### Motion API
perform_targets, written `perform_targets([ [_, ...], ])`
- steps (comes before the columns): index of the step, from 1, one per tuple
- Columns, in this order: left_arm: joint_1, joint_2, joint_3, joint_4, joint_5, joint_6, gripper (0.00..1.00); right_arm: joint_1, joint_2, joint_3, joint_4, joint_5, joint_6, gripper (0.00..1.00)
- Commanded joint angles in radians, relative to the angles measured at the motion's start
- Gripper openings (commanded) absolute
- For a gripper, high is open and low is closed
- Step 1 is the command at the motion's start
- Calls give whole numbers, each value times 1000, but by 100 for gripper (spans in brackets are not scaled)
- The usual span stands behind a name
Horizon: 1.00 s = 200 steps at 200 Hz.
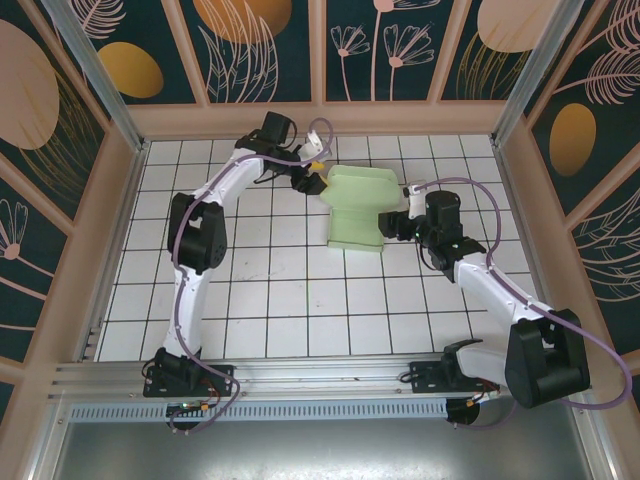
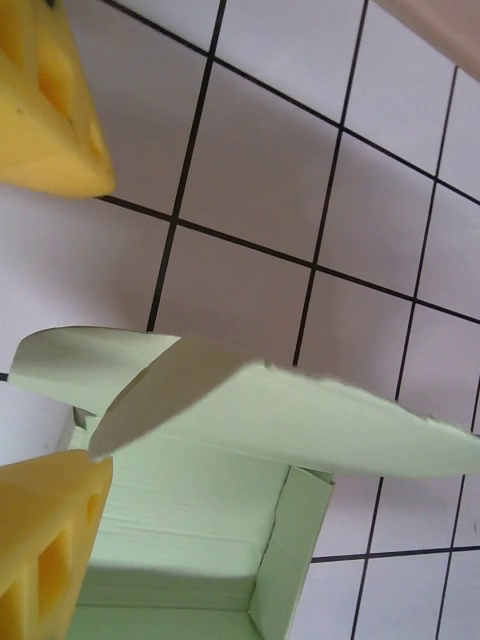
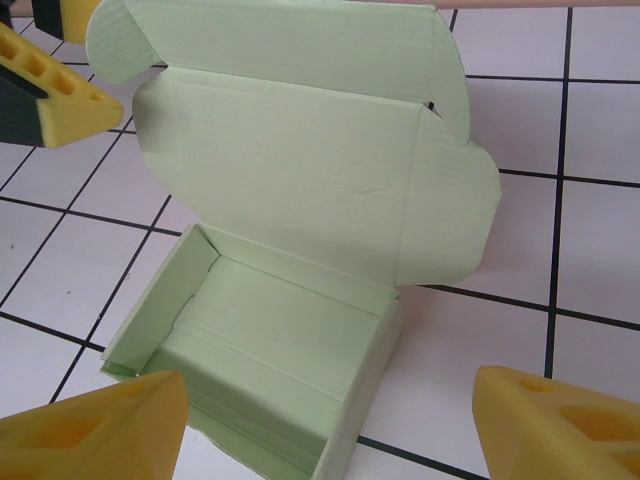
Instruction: Fold the paper box
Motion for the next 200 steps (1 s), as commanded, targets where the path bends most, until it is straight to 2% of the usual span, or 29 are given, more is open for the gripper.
perform_targets([
  [1,-11,27,36,-36,41,27,56,-7,-21,-10,22,10,11,75],
  [35,-14,27,40,-42,55,30,36,-8,-21,-14,22,13,12,75],
  [112,-13,21,33,-57,46,41,0,-8,-35,-8,19,17,11,75],
  [167,-14,-32,-23,-51,33,50,0,-41,-53,-2,16,17,-1,75],
  [200,-14,-77,-68,-52,46,48,0,-87,-67,5,31,-1,-69,76],
])
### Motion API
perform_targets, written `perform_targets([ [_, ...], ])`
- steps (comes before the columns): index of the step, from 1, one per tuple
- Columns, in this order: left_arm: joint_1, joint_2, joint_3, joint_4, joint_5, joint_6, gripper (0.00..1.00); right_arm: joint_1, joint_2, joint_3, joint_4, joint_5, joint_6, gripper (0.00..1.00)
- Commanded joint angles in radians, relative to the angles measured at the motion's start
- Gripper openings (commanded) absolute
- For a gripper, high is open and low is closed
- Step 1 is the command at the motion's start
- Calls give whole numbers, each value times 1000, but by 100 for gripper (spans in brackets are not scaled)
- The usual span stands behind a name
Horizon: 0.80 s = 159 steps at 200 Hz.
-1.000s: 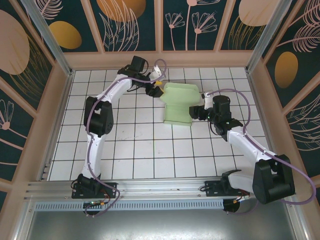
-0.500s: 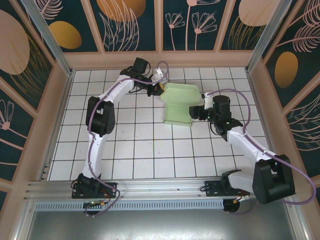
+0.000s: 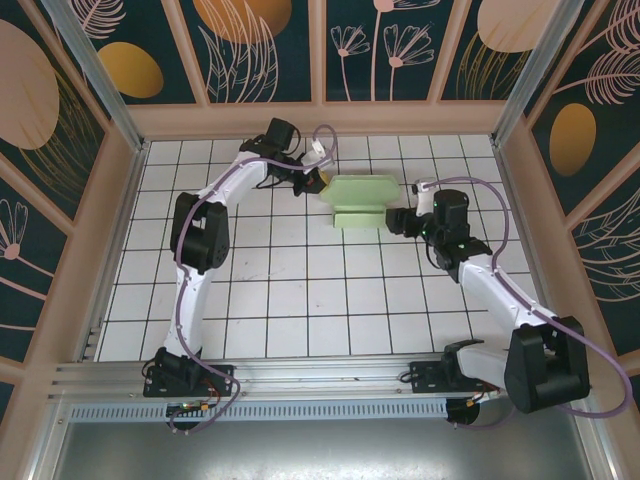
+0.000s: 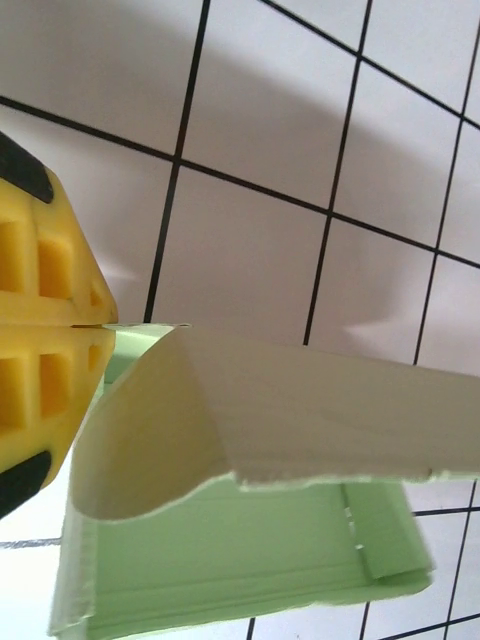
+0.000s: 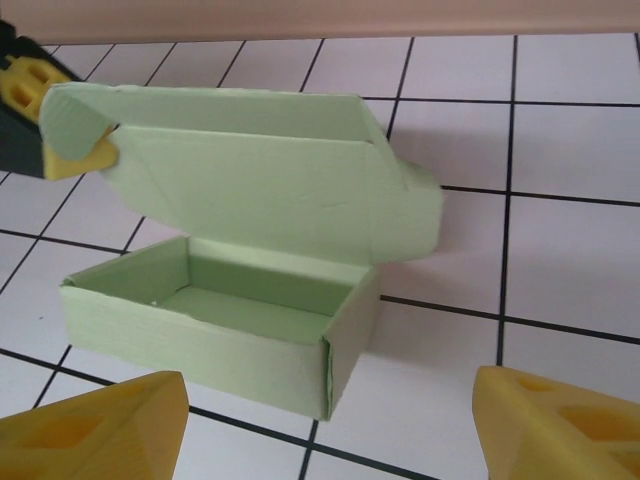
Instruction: Fold the paper box
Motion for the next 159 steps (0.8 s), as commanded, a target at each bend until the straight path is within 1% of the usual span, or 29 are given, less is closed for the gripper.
perform_targets([
  [1,-2,-76,-32,-19,16,23,0,-34,-38,6,32,-13,-57,76],
  [30,-3,-140,-101,18,24,5,0,-93,-53,25,49,-89,-85,75],
  [69,-3,-194,-169,57,26,-6,0,-102,-56,56,35,-144,-134,75],
  [88,-2,-197,-177,53,27,-7,0,-104,-57,70,-4,-194,-206,76],
  [103,-3,-197,-180,52,33,-6,0,-105,-56,71,-30,-257,-311,76],
  [127,-3,-188,-174,47,58,-11,0,-117,-38,73,-10,-309,-427,77],
  [145,-3,-175,-155,26,71,-7,0,-150,10,114,-19,-348,-480,76],
  [159,-3,-160,-136,7,74,-6,0,-188,60,158,-49,-421,-533,76],
])
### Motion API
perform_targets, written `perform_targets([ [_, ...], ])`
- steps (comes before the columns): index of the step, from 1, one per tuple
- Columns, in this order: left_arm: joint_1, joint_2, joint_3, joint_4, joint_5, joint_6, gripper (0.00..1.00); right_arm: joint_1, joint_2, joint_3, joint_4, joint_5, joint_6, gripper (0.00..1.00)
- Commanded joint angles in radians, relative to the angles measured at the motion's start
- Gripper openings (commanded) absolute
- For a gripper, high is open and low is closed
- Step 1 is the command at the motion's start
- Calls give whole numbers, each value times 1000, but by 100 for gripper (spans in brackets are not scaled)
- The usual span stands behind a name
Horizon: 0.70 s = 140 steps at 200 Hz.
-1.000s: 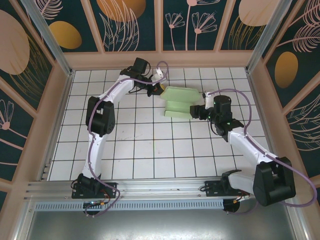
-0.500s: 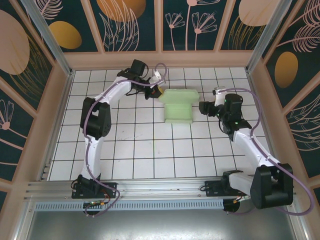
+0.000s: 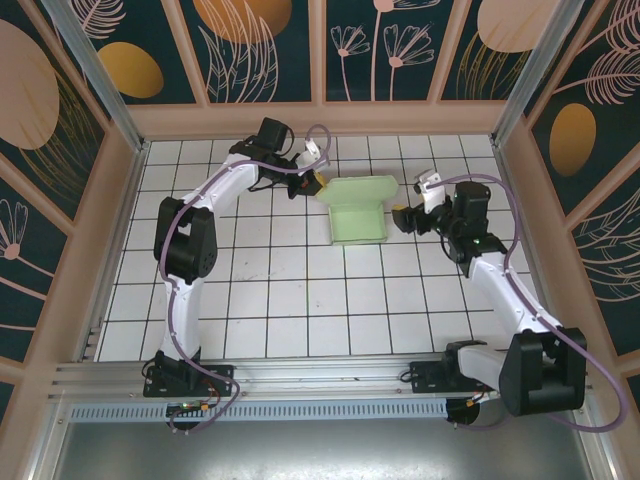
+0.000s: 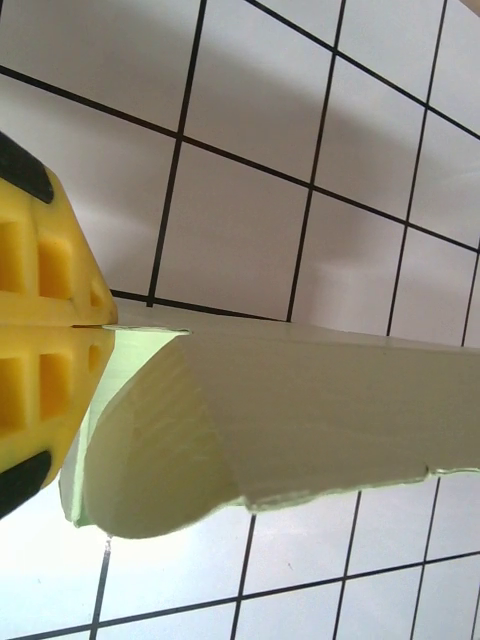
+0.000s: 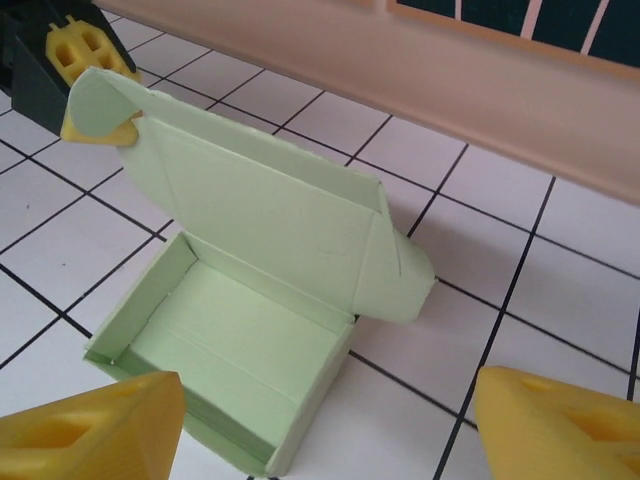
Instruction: Fold the paper box
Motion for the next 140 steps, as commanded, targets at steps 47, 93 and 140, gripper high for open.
perform_targets([
  [47,-3,35,78,-106,50,25,0,-151,280,255,-197,-315,-443,75],
  [93,-1,41,82,-126,50,43,0,-143,453,424,-333,-390,-659,73],
  [140,-1,50,105,-157,66,61,0,-91,611,590,-462,-384,-778,73],
])
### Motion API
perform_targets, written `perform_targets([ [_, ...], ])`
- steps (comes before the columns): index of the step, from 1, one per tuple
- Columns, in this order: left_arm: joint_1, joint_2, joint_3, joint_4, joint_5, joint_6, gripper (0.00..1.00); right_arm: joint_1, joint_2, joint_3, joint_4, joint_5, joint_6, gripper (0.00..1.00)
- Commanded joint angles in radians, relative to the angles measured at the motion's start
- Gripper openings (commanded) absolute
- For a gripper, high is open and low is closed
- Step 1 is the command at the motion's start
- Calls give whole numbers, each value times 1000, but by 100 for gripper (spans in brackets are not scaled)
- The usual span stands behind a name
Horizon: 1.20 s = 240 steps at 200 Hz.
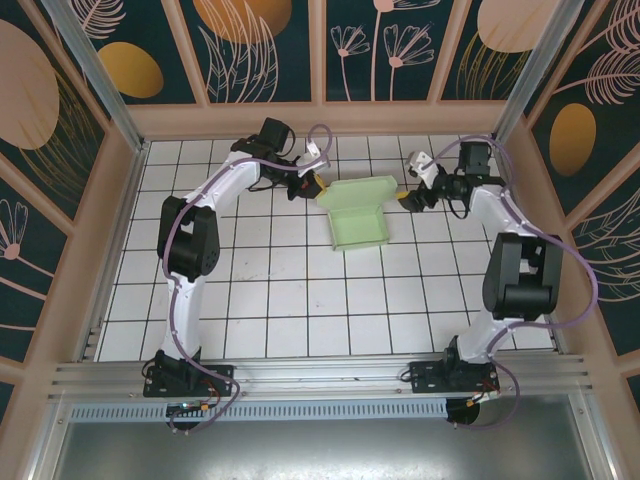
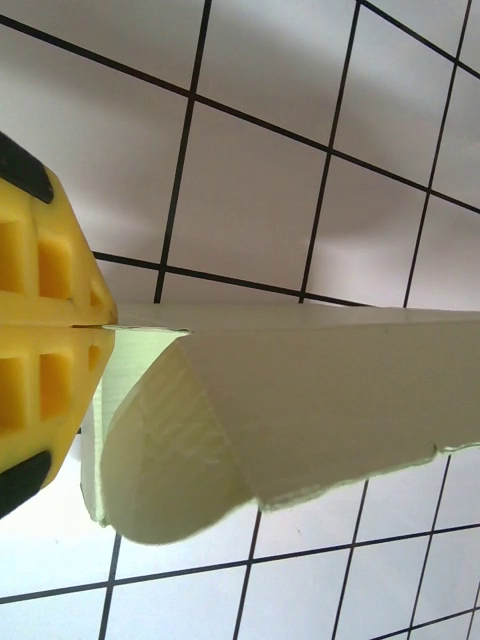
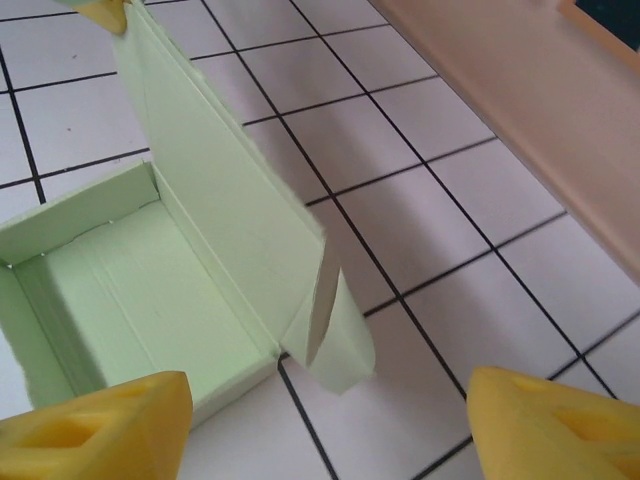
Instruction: Fold the paper box
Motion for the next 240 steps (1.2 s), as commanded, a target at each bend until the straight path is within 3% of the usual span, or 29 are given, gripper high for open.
perform_targets([
  [1,-1,16,42,-44,51,38,0,30,77,100,-119,-30,-117,73],
  [45,-1,21,47,-51,52,43,0,39,222,279,-274,-34,-197,70],
  [79,-1,24,51,-53,51,42,0,42,293,387,-390,-25,-244,56],
  [108,-1,26,54,-52,46,40,0,42,290,402,-433,-28,-263,34],
  [161,-1,33,62,-49,39,31,0,48,242,369,-449,-31,-261,30],
  [210,-2,28,55,-49,42,29,0,50,247,381,-456,-15,-242,5],
  [240,-1,26,53,-41,38,10,0,53,224,362,-430,-11,-211,0],
])
